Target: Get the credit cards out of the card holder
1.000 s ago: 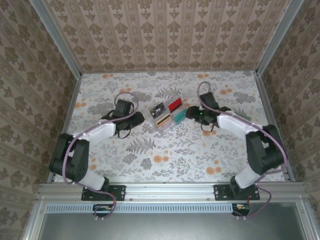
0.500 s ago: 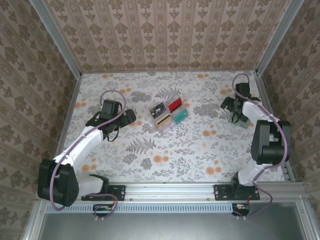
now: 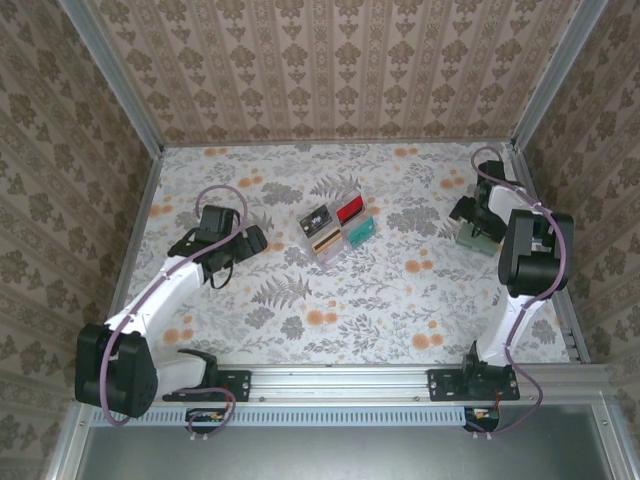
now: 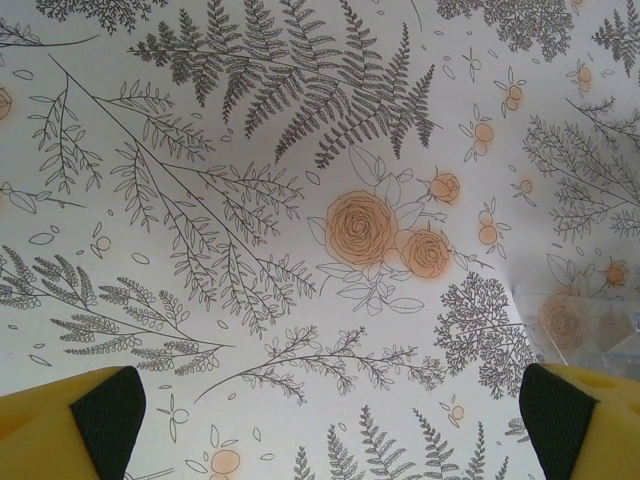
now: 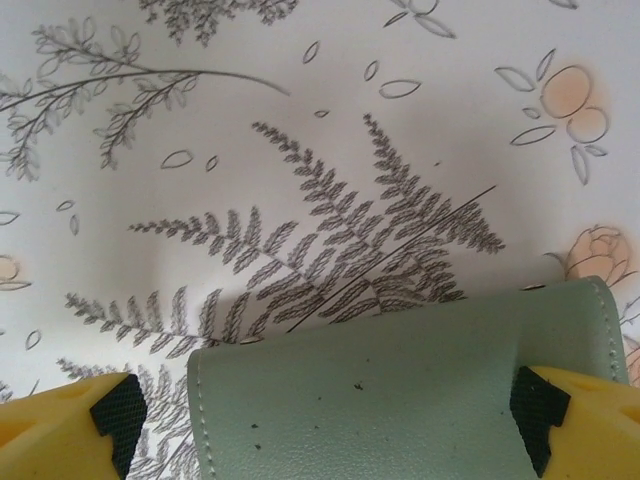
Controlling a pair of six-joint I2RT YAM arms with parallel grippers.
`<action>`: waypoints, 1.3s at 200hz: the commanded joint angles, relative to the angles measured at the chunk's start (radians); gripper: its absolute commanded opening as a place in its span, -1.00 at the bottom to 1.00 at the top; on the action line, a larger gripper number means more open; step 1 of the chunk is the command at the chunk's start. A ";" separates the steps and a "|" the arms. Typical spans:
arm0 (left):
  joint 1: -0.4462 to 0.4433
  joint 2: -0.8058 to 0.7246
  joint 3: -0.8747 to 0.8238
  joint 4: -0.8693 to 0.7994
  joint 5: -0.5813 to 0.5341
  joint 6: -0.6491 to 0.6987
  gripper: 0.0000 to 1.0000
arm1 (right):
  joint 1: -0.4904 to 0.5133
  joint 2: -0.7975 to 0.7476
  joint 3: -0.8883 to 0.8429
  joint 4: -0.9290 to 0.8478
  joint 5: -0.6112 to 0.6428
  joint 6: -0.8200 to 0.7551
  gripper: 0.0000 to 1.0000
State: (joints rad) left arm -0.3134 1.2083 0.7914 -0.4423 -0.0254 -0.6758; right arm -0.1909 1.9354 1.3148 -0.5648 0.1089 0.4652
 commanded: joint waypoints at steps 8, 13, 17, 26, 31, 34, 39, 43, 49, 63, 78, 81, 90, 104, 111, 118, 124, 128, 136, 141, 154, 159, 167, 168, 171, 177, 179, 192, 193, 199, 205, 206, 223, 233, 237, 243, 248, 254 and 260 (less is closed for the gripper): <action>0.007 -0.007 -0.011 -0.006 0.022 0.018 1.00 | 0.084 -0.057 -0.094 -0.083 -0.183 0.014 0.94; 0.007 -0.005 -0.011 -0.004 0.025 0.018 1.00 | 0.101 -0.075 -0.112 -0.083 -0.202 0.022 0.94; 0.007 -0.002 -0.011 -0.001 0.027 0.017 1.00 | 0.112 -0.090 -0.127 -0.080 -0.216 0.028 0.94; 0.007 0.003 -0.011 0.005 0.032 0.013 1.00 | 0.143 -0.124 -0.159 -0.078 -0.246 0.047 0.93; 0.007 0.006 -0.012 0.009 0.039 0.012 1.00 | 0.163 -0.146 -0.178 -0.072 -0.261 0.057 0.93; 0.007 0.008 -0.012 0.010 0.044 0.011 1.00 | 0.177 -0.157 -0.190 -0.069 -0.270 0.063 0.93; 0.007 0.011 -0.014 0.015 0.047 0.009 1.00 | 0.198 -0.175 -0.205 -0.065 -0.279 0.073 0.93; 0.007 0.013 -0.014 0.018 0.049 0.007 1.00 | 0.220 -0.186 -0.217 -0.064 -0.281 0.081 0.93; 0.007 0.017 -0.017 0.024 0.056 0.003 1.00 | 0.252 -0.201 -0.235 -0.066 -0.282 0.096 0.93; 0.006 0.025 -0.022 0.033 0.065 -0.003 1.00 | 0.334 -0.228 -0.271 -0.062 -0.291 0.131 0.92; 0.005 0.031 -0.026 0.043 0.078 -0.007 1.00 | 0.420 -0.251 -0.304 -0.054 -0.298 0.162 0.91; 0.005 0.031 -0.028 0.046 0.080 -0.008 1.00 | 0.434 -0.256 -0.308 -0.051 -0.302 0.163 0.90; 0.005 0.033 -0.034 0.056 0.088 -0.011 1.00 | 0.470 -0.264 -0.304 -0.055 -0.321 0.153 0.88; 0.003 0.037 -0.040 0.072 0.103 -0.014 1.00 | 0.486 -0.294 -0.271 -0.091 -0.309 0.121 0.86; 0.004 0.040 -0.040 0.079 0.115 -0.012 1.00 | 0.479 -0.317 -0.255 -0.106 -0.276 0.105 0.87; 0.003 0.043 -0.041 0.093 0.132 -0.004 1.00 | 0.468 -0.339 -0.239 -0.119 -0.244 0.085 0.89; 0.004 0.043 -0.045 0.109 0.159 0.001 1.00 | 0.454 -0.351 -0.226 -0.130 -0.217 0.074 0.90; 0.003 0.042 -0.045 0.118 0.173 0.002 1.00 | 0.437 -0.359 -0.219 -0.134 -0.207 0.066 0.90; 0.000 0.040 -0.047 0.135 0.195 0.003 1.00 | 0.413 -0.364 -0.217 -0.135 -0.204 0.055 0.91; -0.003 0.041 -0.048 0.143 0.206 0.002 1.00 | 0.396 -0.362 -0.217 -0.133 -0.205 0.050 0.91; -0.013 0.042 -0.041 0.147 0.215 0.006 1.00 | 0.360 -0.343 -0.215 -0.130 -0.213 0.033 0.90; -0.016 0.043 -0.038 0.143 0.216 0.007 1.00 | 0.350 -0.331 -0.213 -0.131 -0.214 0.023 0.90; -0.020 0.046 -0.032 0.137 0.216 0.012 1.00 | 0.341 -0.310 -0.210 -0.129 -0.210 0.012 0.90; -0.021 0.046 -0.032 0.136 0.216 0.013 1.00 | 0.340 -0.308 -0.208 -0.129 -0.210 0.011 0.90; -0.023 0.048 -0.030 0.133 0.215 0.013 1.00 | 0.336 -0.299 -0.207 -0.128 -0.214 0.008 0.90; -0.026 0.049 -0.025 0.128 0.213 0.015 1.00 | 0.331 -0.283 -0.200 -0.125 -0.228 0.001 0.90; -0.027 0.050 -0.025 0.126 0.213 0.015 1.00 | 0.328 -0.275 -0.200 -0.121 -0.237 -0.004 0.91; -0.031 0.050 -0.022 0.116 0.209 0.016 1.00 | 0.326 -0.238 -0.188 -0.113 -0.257 -0.017 0.91; -0.032 0.050 -0.022 0.117 0.208 0.016 1.00 | 0.326 -0.234 -0.187 -0.113 -0.257 -0.018 0.91; -0.033 0.050 -0.021 0.115 0.205 0.013 1.00 | 0.326 -0.220 -0.180 -0.114 -0.269 -0.023 0.92; -0.035 0.049 -0.023 0.112 0.204 0.010 1.00 | 0.326 -0.200 -0.172 -0.113 -0.284 -0.029 0.92; -0.035 0.048 -0.023 0.112 0.204 0.009 1.00 | 0.326 -0.200 -0.172 -0.113 -0.284 -0.029 0.92; -0.038 0.045 -0.026 0.113 0.204 0.001 1.00 | 0.327 -0.170 -0.168 -0.104 -0.310 -0.036 0.92; -0.041 0.043 -0.028 0.114 0.205 -0.003 1.00 | 0.330 -0.164 -0.174 -0.103 -0.320 -0.036 0.92; -0.044 0.043 -0.029 0.115 0.206 -0.004 1.00 | 0.330 -0.163 -0.176 -0.103 -0.322 -0.036 0.92; -0.044 0.043 -0.030 0.118 0.205 -0.007 1.00 | 0.334 -0.162 -0.181 -0.105 -0.326 -0.040 0.92; -0.047 0.044 -0.032 0.119 0.205 -0.009 1.00 | 0.336 -0.161 -0.185 -0.109 -0.325 -0.043 0.93; -0.048 0.046 -0.033 0.122 0.207 -0.010 1.00 | 0.340 -0.162 -0.192 -0.111 -0.325 -0.043 0.92; -0.050 0.048 -0.036 0.125 0.209 -0.013 1.00 | 0.341 -0.163 -0.201 -0.112 -0.330 -0.043 0.92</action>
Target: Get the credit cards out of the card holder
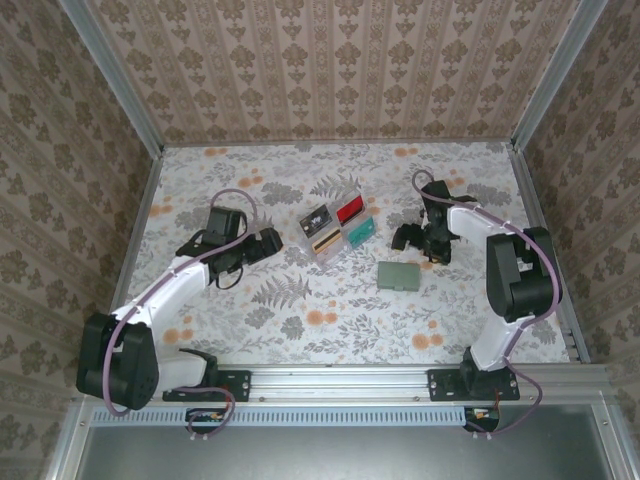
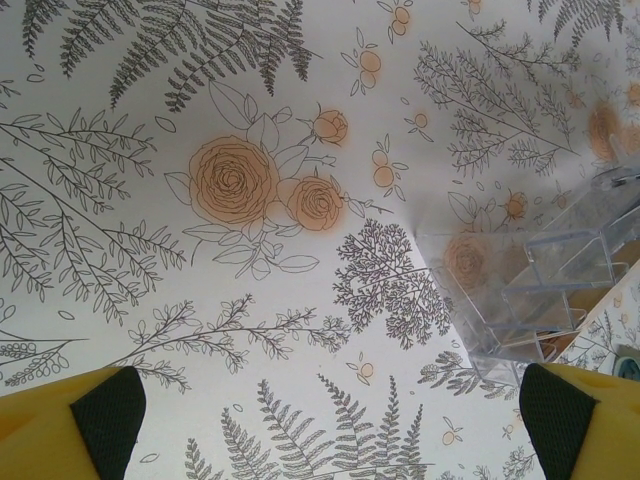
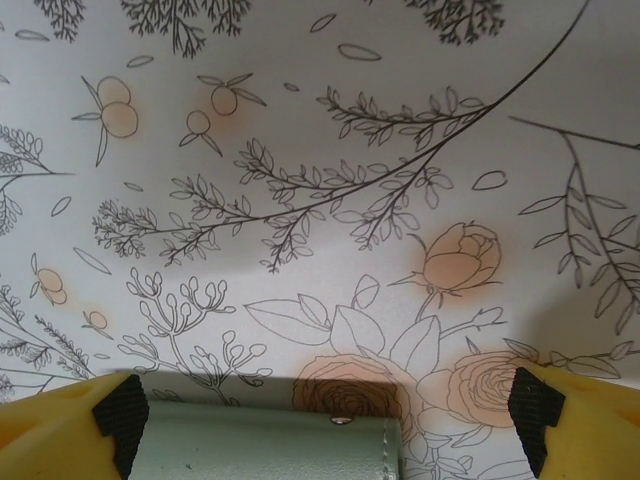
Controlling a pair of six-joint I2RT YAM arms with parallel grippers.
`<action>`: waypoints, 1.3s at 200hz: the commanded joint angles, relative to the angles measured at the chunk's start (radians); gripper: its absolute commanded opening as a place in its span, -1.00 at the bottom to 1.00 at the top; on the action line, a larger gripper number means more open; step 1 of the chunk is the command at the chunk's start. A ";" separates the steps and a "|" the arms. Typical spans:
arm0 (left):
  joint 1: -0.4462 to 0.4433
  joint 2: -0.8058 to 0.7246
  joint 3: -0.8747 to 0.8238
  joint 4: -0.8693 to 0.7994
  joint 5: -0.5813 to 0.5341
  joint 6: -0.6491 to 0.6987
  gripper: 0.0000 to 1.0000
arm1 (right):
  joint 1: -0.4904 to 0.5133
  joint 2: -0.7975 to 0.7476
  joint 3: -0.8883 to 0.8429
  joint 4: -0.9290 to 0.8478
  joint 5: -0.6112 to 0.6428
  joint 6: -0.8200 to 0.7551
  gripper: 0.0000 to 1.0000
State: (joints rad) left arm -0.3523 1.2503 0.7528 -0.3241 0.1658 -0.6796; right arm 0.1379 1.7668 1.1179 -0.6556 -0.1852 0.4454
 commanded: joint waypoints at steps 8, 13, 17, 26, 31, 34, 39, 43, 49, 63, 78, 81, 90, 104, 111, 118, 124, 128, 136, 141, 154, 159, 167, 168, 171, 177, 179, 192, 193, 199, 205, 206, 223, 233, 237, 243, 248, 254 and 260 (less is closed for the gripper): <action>-0.013 0.010 0.003 0.008 0.019 -0.012 1.00 | 0.015 -0.002 -0.019 -0.017 -0.050 -0.026 0.92; -0.014 0.013 0.005 0.011 0.020 -0.013 1.00 | 0.017 -0.008 -0.032 -0.014 -0.060 -0.026 0.92; -0.014 0.016 0.003 0.012 0.022 -0.013 1.00 | 0.018 -0.011 -0.040 -0.013 -0.069 -0.027 0.91; -0.016 0.020 0.007 0.012 0.024 -0.016 1.00 | 0.023 -0.020 -0.056 -0.010 -0.092 -0.031 0.91; -0.017 0.024 0.008 0.013 0.025 -0.016 1.00 | 0.027 -0.024 -0.063 -0.009 -0.106 -0.032 0.90; -0.016 0.026 0.008 0.013 0.026 -0.017 1.00 | 0.030 -0.028 -0.068 -0.010 -0.115 -0.032 0.89; -0.019 0.029 0.009 0.013 0.027 -0.018 1.00 | 0.034 -0.031 -0.074 -0.007 -0.132 -0.033 0.88; -0.020 0.030 0.010 0.013 0.029 -0.020 1.00 | 0.039 -0.035 -0.079 -0.007 -0.143 -0.031 0.87; -0.022 0.033 0.010 0.013 0.031 -0.022 1.00 | 0.046 -0.040 -0.085 -0.007 -0.155 -0.032 0.85; -0.029 0.035 0.010 0.013 0.035 -0.027 1.00 | 0.062 -0.056 -0.099 -0.009 -0.178 -0.023 0.79; -0.040 0.035 0.003 0.019 0.041 -0.037 1.00 | 0.081 -0.081 -0.115 -0.004 -0.203 -0.001 0.75; -0.043 0.037 0.001 0.022 0.044 -0.040 1.00 | 0.083 -0.088 -0.120 -0.001 -0.209 0.005 0.73; -0.053 0.037 -0.004 0.027 0.051 -0.047 1.00 | 0.096 -0.105 -0.137 0.021 -0.257 0.038 0.72; -0.067 0.037 -0.013 0.033 0.055 -0.060 1.00 | 0.127 -0.132 -0.174 0.078 -0.337 0.106 0.71; -0.076 0.037 -0.017 0.035 0.056 -0.069 1.00 | 0.149 -0.144 -0.189 0.103 -0.355 0.142 0.71; -0.084 0.037 -0.022 0.036 0.057 -0.075 1.00 | 0.172 -0.157 -0.203 0.128 -0.372 0.169 0.70; -0.092 0.037 -0.026 0.038 0.059 -0.081 1.00 | 0.192 -0.167 -0.217 0.162 -0.387 0.197 0.70; -0.097 0.036 -0.029 0.041 0.059 -0.088 0.99 | 0.205 -0.172 -0.224 0.179 -0.398 0.212 0.70; -0.098 0.037 -0.034 0.044 0.061 -0.098 0.98 | 0.229 -0.182 -0.236 0.204 -0.422 0.235 0.69; -0.112 0.037 -0.038 0.049 0.065 -0.105 0.97 | 0.244 -0.186 -0.236 0.210 -0.430 0.242 0.69; -0.146 0.038 -0.050 0.064 0.077 -0.132 0.96 | 0.265 -0.188 -0.222 0.170 -0.405 0.213 0.68; -0.156 0.040 -0.055 0.072 0.082 -0.144 0.94 | 0.266 -0.188 -0.214 0.140 -0.368 0.192 0.67; -0.171 0.042 -0.065 0.086 0.092 -0.166 0.92 | 0.263 -0.188 -0.199 0.076 -0.290 0.154 0.66; -0.175 0.043 -0.067 0.089 0.093 -0.169 0.91 | 0.263 -0.188 -0.197 0.070 -0.279 0.149 0.66; -0.182 0.045 -0.070 0.098 0.098 -0.178 0.90 | 0.263 -0.186 -0.189 0.049 -0.247 0.132 0.66; -0.196 0.049 -0.078 0.111 0.102 -0.198 0.87 | 0.263 -0.179 -0.175 0.021 -0.192 0.105 0.65; -0.200 0.050 -0.080 0.114 0.103 -0.206 0.86 | 0.263 -0.177 -0.171 0.014 -0.179 0.096 0.65; -0.229 0.060 -0.098 0.149 0.114 -0.261 0.76 | 0.263 -0.152 -0.151 0.001 -0.142 0.054 0.60; -0.233 0.061 -0.100 0.152 0.115 -0.265 0.75 | 0.264 -0.150 -0.150 0.001 -0.143 0.052 0.60; -0.250 0.064 -0.107 0.168 0.116 -0.292 0.74 | 0.264 -0.134 -0.139 0.003 -0.148 0.040 0.55; -0.265 0.067 -0.115 0.182 0.115 -0.319 0.71 | 0.265 -0.120 -0.130 0.006 -0.158 0.030 0.51; -0.268 0.067 -0.116 0.185 0.115 -0.322 0.71 | 0.265 -0.116 -0.128 0.007 -0.159 0.027 0.50; -0.316 0.071 -0.143 0.239 0.114 -0.394 0.58 | 0.268 -0.080 -0.106 0.022 -0.182 0.024 0.31; -0.342 0.075 -0.158 0.277 0.114 -0.433 0.53 | 0.274 -0.064 -0.098 0.029 -0.209 0.021 0.18; -0.354 0.077 -0.162 0.294 0.115 -0.447 0.50 | 0.277 -0.060 -0.097 0.032 -0.217 0.021 0.14; -0.371 0.082 -0.170 0.319 0.118 -0.465 0.47 | 0.283 -0.057 -0.099 0.036 -0.228 0.021 0.08; -0.383 0.089 -0.173 0.336 0.122 -0.479 0.45 | 0.287 -0.054 -0.100 0.039 -0.233 0.021 0.05; -0.398 0.099 -0.176 0.355 0.126 -0.493 0.44 | 0.291 -0.052 -0.104 0.042 -0.235 0.022 0.00; -0.413 0.109 -0.176 0.368 0.127 -0.507 0.43 | 0.296 -0.050 -0.109 0.044 -0.238 0.025 -0.02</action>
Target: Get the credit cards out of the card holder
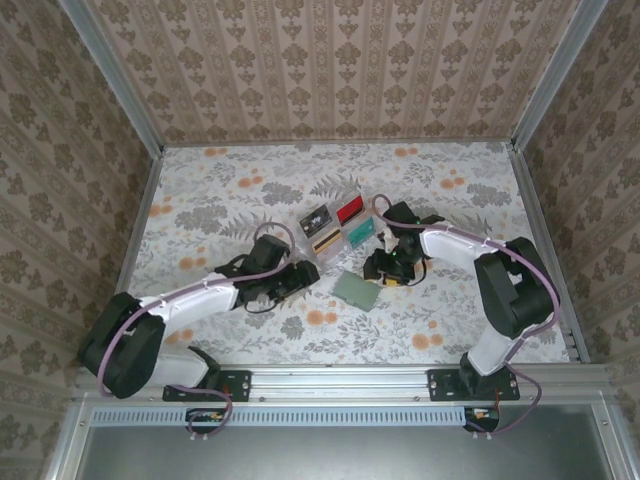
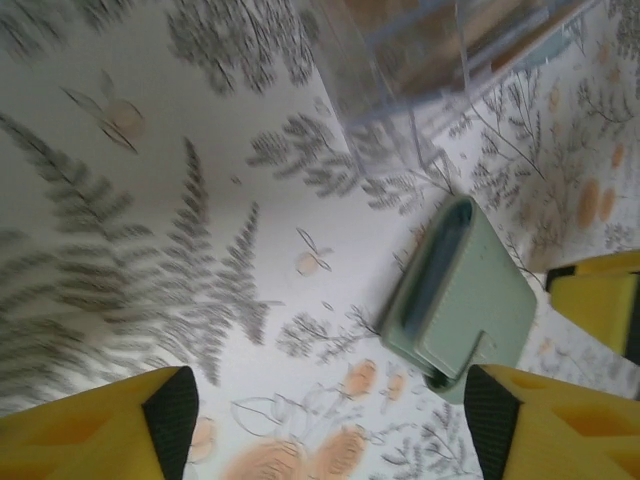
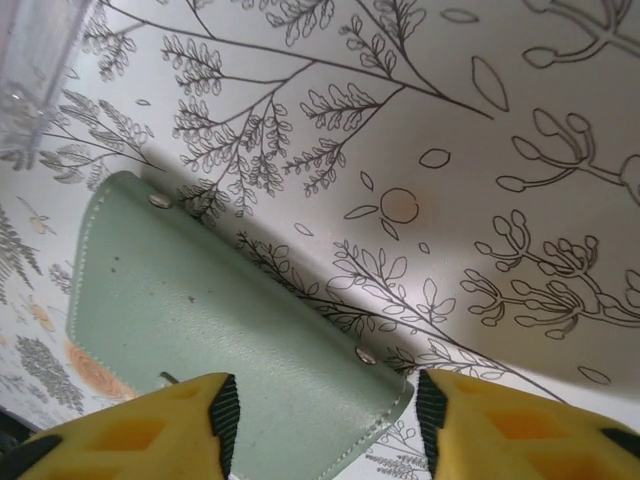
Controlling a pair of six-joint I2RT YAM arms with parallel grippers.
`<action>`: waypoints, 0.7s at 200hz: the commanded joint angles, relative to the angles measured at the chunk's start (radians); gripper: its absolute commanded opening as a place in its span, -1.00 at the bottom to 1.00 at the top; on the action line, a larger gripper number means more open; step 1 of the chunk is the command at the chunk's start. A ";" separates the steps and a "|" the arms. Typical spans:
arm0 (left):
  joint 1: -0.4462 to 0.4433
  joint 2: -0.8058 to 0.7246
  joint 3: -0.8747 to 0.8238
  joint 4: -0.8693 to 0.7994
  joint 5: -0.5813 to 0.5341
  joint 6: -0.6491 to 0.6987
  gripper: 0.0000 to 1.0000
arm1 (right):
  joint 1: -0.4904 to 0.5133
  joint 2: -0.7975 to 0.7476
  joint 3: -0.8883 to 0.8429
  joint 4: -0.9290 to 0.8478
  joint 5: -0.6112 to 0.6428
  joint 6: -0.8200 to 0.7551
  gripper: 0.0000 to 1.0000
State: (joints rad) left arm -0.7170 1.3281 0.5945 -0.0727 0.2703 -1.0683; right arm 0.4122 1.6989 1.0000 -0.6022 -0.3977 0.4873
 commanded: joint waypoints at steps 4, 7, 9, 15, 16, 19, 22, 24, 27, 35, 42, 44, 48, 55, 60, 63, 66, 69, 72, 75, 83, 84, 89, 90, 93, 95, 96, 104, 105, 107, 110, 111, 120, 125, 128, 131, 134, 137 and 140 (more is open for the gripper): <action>-0.057 0.039 -0.019 0.127 0.023 -0.126 0.42 | 0.023 0.017 0.005 -0.006 -0.027 -0.013 -0.03; -0.063 0.046 -0.019 0.134 0.024 -0.133 0.42 | 0.024 0.016 0.000 -0.004 -0.027 -0.011 -0.04; -0.070 0.051 -0.019 0.138 0.023 -0.134 0.41 | 0.025 0.017 -0.002 -0.003 -0.029 -0.010 -0.04; -0.085 0.064 -0.019 0.149 0.022 -0.145 0.40 | 0.026 0.015 -0.011 0.004 -0.030 -0.001 -0.04; -0.087 0.067 -0.018 0.152 0.021 -0.148 0.40 | 0.027 0.014 -0.013 0.006 -0.030 0.001 -0.04; -0.095 0.074 -0.019 0.157 0.018 -0.155 0.40 | 0.029 0.013 -0.018 0.011 -0.029 0.006 -0.04; -0.103 0.081 -0.019 0.161 0.012 -0.161 0.40 | 0.030 0.012 -0.026 0.018 -0.030 0.013 -0.04; -0.108 0.084 -0.020 0.165 0.009 -0.167 0.39 | 0.031 0.012 -0.030 0.023 -0.030 0.019 -0.04; -0.115 0.092 -0.022 0.173 0.005 -0.177 0.39 | 0.032 0.010 -0.038 0.031 -0.030 0.028 -0.04; -0.134 0.108 -0.026 0.199 -0.007 -0.193 0.36 | 0.038 0.006 -0.058 0.058 -0.040 0.052 -0.05; -0.147 0.125 -0.030 0.220 -0.012 -0.209 0.34 | 0.045 0.001 -0.073 0.088 -0.043 0.073 -0.05; -0.150 0.129 -0.030 0.225 -0.013 -0.212 0.33 | 0.047 0.000 -0.077 0.096 -0.042 0.080 -0.05; -0.154 0.138 -0.032 0.235 -0.012 -0.217 0.32 | 0.054 -0.004 -0.084 0.106 -0.040 0.090 -0.05; -0.157 0.149 -0.034 0.251 -0.013 -0.224 0.31 | 0.065 -0.013 -0.092 0.123 -0.034 0.105 -0.05; -0.159 0.155 -0.035 0.259 -0.015 -0.227 0.30 | 0.072 -0.019 -0.097 0.132 -0.029 0.115 -0.05; -0.159 0.159 -0.035 0.262 -0.016 -0.230 0.30 | 0.076 -0.022 -0.099 0.136 -0.027 0.121 -0.05; -0.160 0.160 -0.035 0.267 -0.019 -0.230 0.29 | 0.080 -0.023 -0.102 0.141 -0.027 0.126 -0.05; -0.160 0.163 -0.035 0.269 -0.021 -0.229 0.29 | 0.083 -0.026 -0.104 0.144 -0.027 0.131 -0.05; -0.160 0.164 -0.035 0.271 -0.024 -0.231 0.29 | 0.086 -0.028 -0.105 0.148 -0.028 0.135 -0.05; -0.160 0.165 -0.035 0.272 -0.026 -0.228 0.29 | 0.089 -0.030 -0.106 0.152 -0.030 0.140 -0.05; -0.160 0.168 -0.035 0.276 -0.033 -0.225 0.27 | 0.094 -0.032 -0.110 0.159 -0.040 0.147 -0.06; -0.159 0.169 -0.034 0.276 -0.034 -0.225 0.27 | 0.095 -0.032 -0.110 0.161 -0.041 0.148 -0.06; -0.160 0.170 -0.033 0.279 -0.038 -0.223 0.26 | 0.096 -0.034 -0.112 0.165 -0.047 0.152 -0.06; -0.160 0.170 -0.033 0.280 -0.039 -0.222 0.25 | 0.097 -0.034 -0.113 0.167 -0.049 0.152 -0.07; -0.160 0.170 -0.034 0.285 -0.041 -0.221 0.25 | 0.097 -0.036 -0.114 0.169 -0.052 0.153 -0.07; -0.160 0.172 -0.033 0.287 -0.042 -0.220 0.24 | 0.097 -0.035 -0.116 0.171 -0.055 0.154 -0.07; -0.160 0.173 -0.034 0.289 -0.044 -0.220 0.24 | 0.097 -0.036 -0.115 0.171 -0.056 0.153 -0.07; -0.160 0.174 -0.035 0.299 -0.047 -0.219 0.22 | 0.097 -0.041 -0.113 0.163 -0.052 0.149 -0.07; -0.159 0.176 -0.035 0.300 -0.047 -0.219 0.22 | 0.097 -0.042 -0.113 0.161 -0.049 0.149 -0.07; -0.160 0.176 -0.035 0.304 -0.049 -0.216 0.22 | 0.097 -0.043 -0.111 0.159 -0.044 0.147 -0.07; -0.160 0.177 -0.035 0.308 -0.050 -0.215 0.21 | 0.097 -0.046 -0.109 0.152 -0.035 0.143 -0.07; -0.160 0.178 -0.035 0.308 -0.050 -0.215 0.20 | 0.097 -0.047 -0.108 0.151 -0.031 0.141 -0.07; -0.160 0.180 -0.035 0.319 -0.053 -0.213 0.18 | 0.096 -0.058 -0.099 0.135 -0.001 0.128 -0.07; -0.160 0.180 -0.036 0.324 -0.054 -0.211 0.16 | 0.096 -0.065 -0.094 0.131 0.011 0.122 -0.07; -0.160 0.180 -0.035 0.325 -0.055 -0.211 0.16 | 0.094 -0.069 -0.093 0.131 0.016 0.119 -0.07; -0.160 0.179 -0.036 0.326 -0.056 -0.211 0.15 | 0.094 -0.073 -0.091 0.131 0.018 0.117 -0.07; -0.160 0.180 -0.037 0.328 -0.058 -0.211 0.13 | 0.093 -0.077 -0.088 0.133 0.020 0.115 -0.07; -0.160 0.179 -0.037 0.329 -0.059 -0.212 0.12 | 0.093 -0.079 -0.087 0.135 0.021 0.113 -0.07; -0.159 0.179 -0.038 0.328 -0.060 -0.212 0.12 | 0.093 -0.080 -0.086 0.137 0.022 0.112 -0.07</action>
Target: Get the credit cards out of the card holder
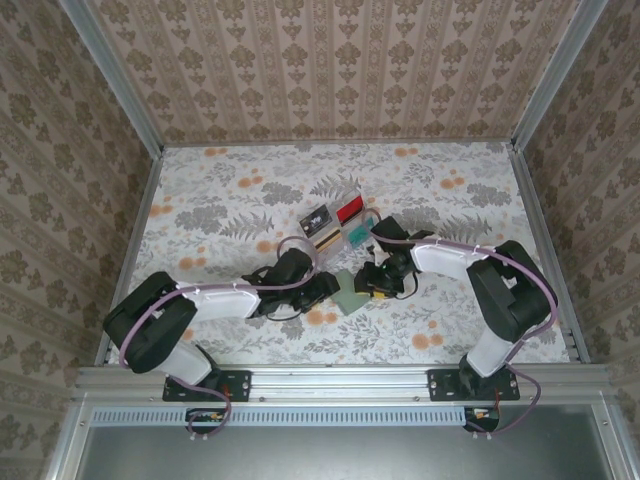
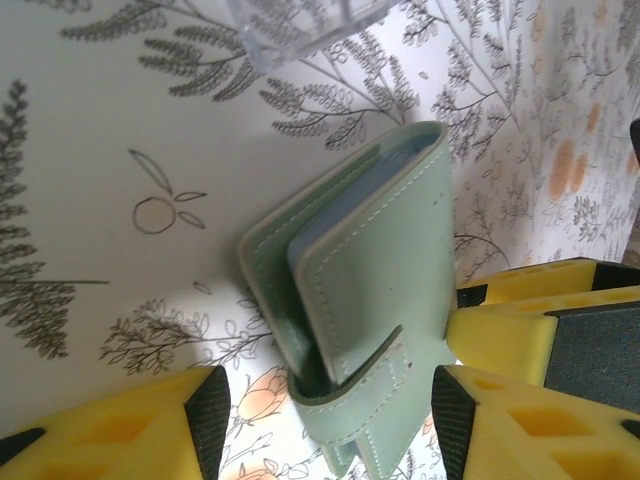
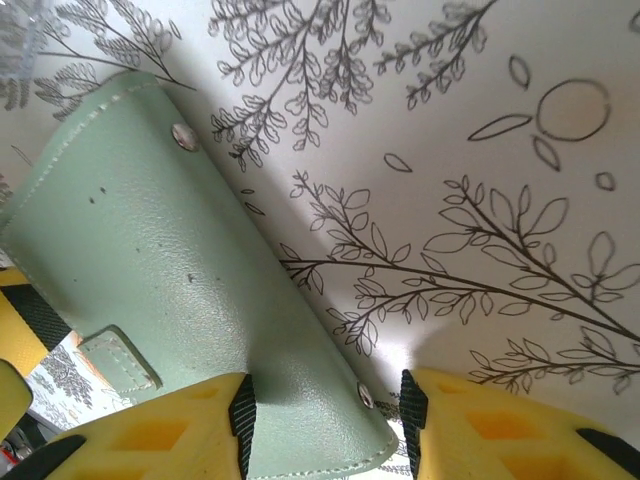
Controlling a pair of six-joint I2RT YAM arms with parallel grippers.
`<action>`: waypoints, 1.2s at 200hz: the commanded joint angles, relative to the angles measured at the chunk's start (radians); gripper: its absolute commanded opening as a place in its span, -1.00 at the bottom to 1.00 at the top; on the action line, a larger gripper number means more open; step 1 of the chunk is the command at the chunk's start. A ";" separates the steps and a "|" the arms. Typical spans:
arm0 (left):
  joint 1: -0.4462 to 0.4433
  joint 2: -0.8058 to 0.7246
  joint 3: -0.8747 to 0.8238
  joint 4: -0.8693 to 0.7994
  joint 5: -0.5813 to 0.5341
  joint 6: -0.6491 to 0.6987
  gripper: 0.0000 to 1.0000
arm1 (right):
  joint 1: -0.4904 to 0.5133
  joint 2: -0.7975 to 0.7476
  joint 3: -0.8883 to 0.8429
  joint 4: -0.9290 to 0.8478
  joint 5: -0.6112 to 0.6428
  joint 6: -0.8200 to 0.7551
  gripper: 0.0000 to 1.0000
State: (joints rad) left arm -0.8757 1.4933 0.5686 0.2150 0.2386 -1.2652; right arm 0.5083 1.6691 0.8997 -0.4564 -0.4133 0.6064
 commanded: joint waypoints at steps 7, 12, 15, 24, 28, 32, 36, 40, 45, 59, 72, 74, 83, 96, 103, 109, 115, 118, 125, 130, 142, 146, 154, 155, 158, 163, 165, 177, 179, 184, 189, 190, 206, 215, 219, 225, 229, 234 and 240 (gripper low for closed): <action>0.000 0.016 -0.013 0.041 -0.030 -0.014 0.10 | -0.003 -0.054 0.019 -0.002 0.038 -0.009 -0.07; 0.000 0.018 -0.013 0.044 -0.029 -0.016 0.08 | -0.003 -0.052 0.020 0.003 0.036 -0.010 -0.07; 0.000 0.019 -0.013 0.044 -0.030 -0.016 0.08 | -0.003 -0.049 0.021 0.007 0.034 -0.010 -0.07; 0.000 0.024 -0.013 0.050 -0.026 -0.016 0.06 | -0.002 -0.036 0.025 0.014 0.025 -0.010 -0.10; 0.000 0.028 -0.013 0.053 -0.024 -0.017 0.05 | -0.002 -0.027 0.025 0.019 0.019 -0.009 -0.13; 0.001 0.031 -0.012 0.057 -0.022 -0.017 0.04 | -0.002 -0.021 0.025 0.024 0.013 -0.008 -0.14; 0.000 0.036 -0.011 0.059 -0.018 -0.018 0.03 | 0.000 -0.013 0.025 0.030 0.007 -0.006 -0.17; 0.001 0.040 -0.010 0.063 -0.016 -0.019 0.00 | -0.001 -0.008 0.025 0.034 0.003 -0.004 -0.19; 0.001 0.045 -0.010 0.069 -0.012 -0.019 -0.02 | 0.001 -0.001 0.025 0.041 -0.003 -0.002 -0.21; 0.001 0.063 -0.007 0.085 -0.001 -0.023 -0.06 | 0.004 0.012 0.021 0.057 -0.020 0.001 -0.27; 0.002 0.076 -0.007 0.099 0.008 -0.027 -0.07 | 0.007 0.023 0.022 0.064 -0.031 0.003 -0.30; 0.002 0.077 -0.008 0.101 0.008 -0.027 -0.07 | 0.007 0.024 0.021 0.065 -0.033 0.003 -0.30; 0.003 0.082 -0.009 0.112 0.011 -0.027 -0.07 | 0.009 0.031 0.021 0.068 -0.039 0.004 -0.31; 0.006 0.088 -0.010 0.131 0.020 -0.026 -0.08 | 0.013 0.040 0.019 0.075 -0.051 0.007 -0.31; 0.007 0.092 -0.011 0.152 0.026 -0.023 -0.10 | 0.016 0.046 0.017 0.083 -0.062 0.010 -0.31; 0.010 0.095 -0.012 0.170 0.031 -0.022 -0.11 | 0.019 0.050 0.016 0.091 -0.073 0.014 -0.32; 0.010 0.097 -0.015 0.189 0.037 -0.024 -0.14 | 0.023 0.053 0.014 0.099 -0.086 0.018 -0.32; 0.011 0.096 -0.017 0.198 0.039 -0.026 -0.14 | 0.026 0.055 0.014 0.103 -0.090 0.022 -0.32; 0.014 0.096 -0.023 0.225 0.044 -0.029 -0.15 | 0.031 0.058 0.013 0.112 -0.103 0.029 -0.32; 0.015 0.092 -0.028 0.243 0.047 -0.033 -0.16 | 0.036 0.058 0.010 0.123 -0.117 0.035 -0.32; 0.021 0.083 -0.038 0.268 0.050 -0.031 -0.20 | 0.045 0.056 0.008 0.146 -0.146 0.050 -0.32; 0.023 0.078 -0.040 0.274 0.050 -0.030 -0.23 | 0.047 0.057 0.007 0.153 -0.154 0.054 -0.32; 0.025 0.068 -0.044 0.272 0.050 -0.024 -0.28 | 0.049 0.056 0.007 0.161 -0.166 0.060 -0.32; 0.025 0.066 -0.044 0.272 0.049 -0.023 -0.29 | 0.049 0.055 0.007 0.162 -0.167 0.060 -0.32; 0.026 0.061 -0.044 0.269 0.048 -0.019 -0.31 | 0.050 0.054 0.007 0.164 -0.168 0.063 -0.32; 0.025 0.053 -0.044 0.261 0.045 -0.013 -0.36 | 0.049 0.053 0.008 0.164 -0.167 0.065 -0.32; 0.025 0.050 -0.043 0.257 0.045 -0.012 -0.37 | 0.050 0.051 0.009 0.164 -0.165 0.064 -0.32; 0.025 0.029 -0.039 0.222 0.042 0.006 -0.48 | 0.049 0.047 0.014 0.162 -0.161 0.063 -0.31; 0.024 0.024 -0.038 0.213 0.041 0.009 -0.50 | 0.049 0.047 0.015 0.160 -0.160 0.061 -0.31; 0.024 0.014 -0.034 0.190 0.039 0.017 -0.55 | 0.049 0.045 0.020 0.153 -0.150 0.060 -0.31; 0.025 0.002 -0.031 0.165 0.037 0.026 -0.59 | 0.047 0.042 0.024 0.141 -0.136 0.057 -0.30; 0.025 -0.001 -0.030 0.159 0.036 0.028 -0.59 | 0.047 0.041 0.025 0.138 -0.134 0.056 -0.30; 0.027 -0.052 -0.009 0.025 0.018 0.064 -0.67 | 0.045 0.013 0.036 0.088 -0.051 0.044 -0.23; 0.028 -0.089 0.017 -0.093 0.003 0.096 -0.68 | 0.042 -0.017 0.040 0.062 0.007 0.032 -0.15; 0.028 -0.104 0.032 -0.156 -0.009 0.108 -0.68 | 0.040 -0.031 0.041 0.052 0.029 0.025 -0.09; 0.028 -0.128 0.062 -0.264 -0.024 0.129 -0.68 | 0.037 -0.056 0.042 0.040 0.064 0.014 0.00; 0.028 -0.143 0.089 -0.347 -0.041 0.144 -0.69 | 0.035 -0.075 0.044 0.030 0.090 0.008 0.05; 0.026 -0.159 0.124 -0.444 -0.061 0.171 -0.70 | 0.031 -0.095 0.046 0.015 0.120 -0.001 0.11; 0.022 -0.175 0.177 -0.566 -0.088 0.207 -0.69 | 0.026 -0.115 0.053 -0.003 0.154 -0.008 0.16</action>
State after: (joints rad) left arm -0.8486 1.4048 0.5911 0.0994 0.2302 -1.1957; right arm 0.5472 1.6630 0.9138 -0.3748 -0.4210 0.6270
